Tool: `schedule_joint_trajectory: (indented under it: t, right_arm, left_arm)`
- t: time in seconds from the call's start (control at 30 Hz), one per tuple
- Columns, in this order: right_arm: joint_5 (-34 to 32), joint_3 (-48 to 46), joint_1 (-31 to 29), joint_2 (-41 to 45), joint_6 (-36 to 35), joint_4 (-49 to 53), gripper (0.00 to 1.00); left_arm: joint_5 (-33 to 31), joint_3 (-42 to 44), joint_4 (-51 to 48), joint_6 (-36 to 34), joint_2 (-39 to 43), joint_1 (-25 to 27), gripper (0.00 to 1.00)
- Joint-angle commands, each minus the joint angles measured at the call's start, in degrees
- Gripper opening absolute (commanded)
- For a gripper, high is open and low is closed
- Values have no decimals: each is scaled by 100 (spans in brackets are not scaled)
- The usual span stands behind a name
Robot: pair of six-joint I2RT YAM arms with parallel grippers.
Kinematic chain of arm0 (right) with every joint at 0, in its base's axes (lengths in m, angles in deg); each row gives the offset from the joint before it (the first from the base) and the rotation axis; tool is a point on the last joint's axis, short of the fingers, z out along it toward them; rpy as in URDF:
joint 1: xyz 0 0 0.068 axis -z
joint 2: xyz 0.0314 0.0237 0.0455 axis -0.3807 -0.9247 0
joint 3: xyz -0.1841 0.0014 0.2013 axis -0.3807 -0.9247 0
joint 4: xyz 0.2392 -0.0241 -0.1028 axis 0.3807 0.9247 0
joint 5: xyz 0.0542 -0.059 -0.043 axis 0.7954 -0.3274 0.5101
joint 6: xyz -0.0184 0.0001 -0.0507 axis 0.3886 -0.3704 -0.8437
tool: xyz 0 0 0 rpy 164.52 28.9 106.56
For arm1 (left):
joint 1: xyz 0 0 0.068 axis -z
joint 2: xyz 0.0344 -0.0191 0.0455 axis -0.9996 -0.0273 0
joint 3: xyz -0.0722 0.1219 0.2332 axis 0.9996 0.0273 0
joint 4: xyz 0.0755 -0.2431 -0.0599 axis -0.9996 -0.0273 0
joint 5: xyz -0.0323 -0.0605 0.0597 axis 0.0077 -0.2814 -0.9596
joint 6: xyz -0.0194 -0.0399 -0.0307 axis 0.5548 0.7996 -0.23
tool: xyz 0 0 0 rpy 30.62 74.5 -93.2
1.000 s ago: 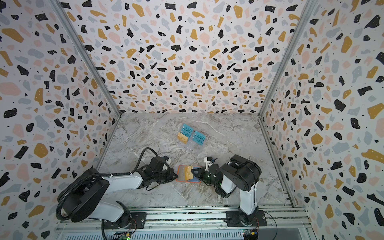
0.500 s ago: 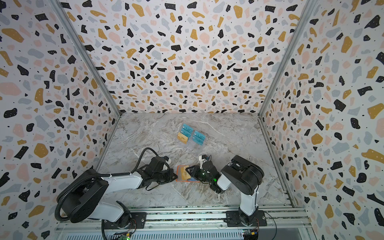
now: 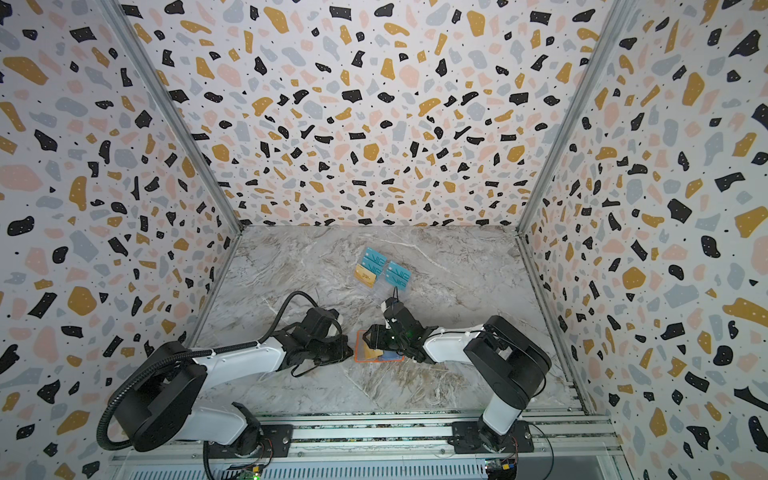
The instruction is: Put the credit cards into the card holder
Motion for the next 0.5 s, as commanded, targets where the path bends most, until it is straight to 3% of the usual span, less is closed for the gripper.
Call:
schedule_joint_trajectory:
  t: [0.0, 0.1, 0.47]
  right_arm:
    - [-153, 103, 2, 156, -630, 1134, 63]
    - [49, 143, 6, 127, -719, 1167, 63]
    - [586, 123, 125, 206, -1015, 1030, 59]
  left_arm:
    - [-83, -119, -97, -121, -17, -62, 4]
    - [133, -133, 201, -25, -114, -93, 0]
    - [626, -271, 1011, 65, -443, -102, 0]
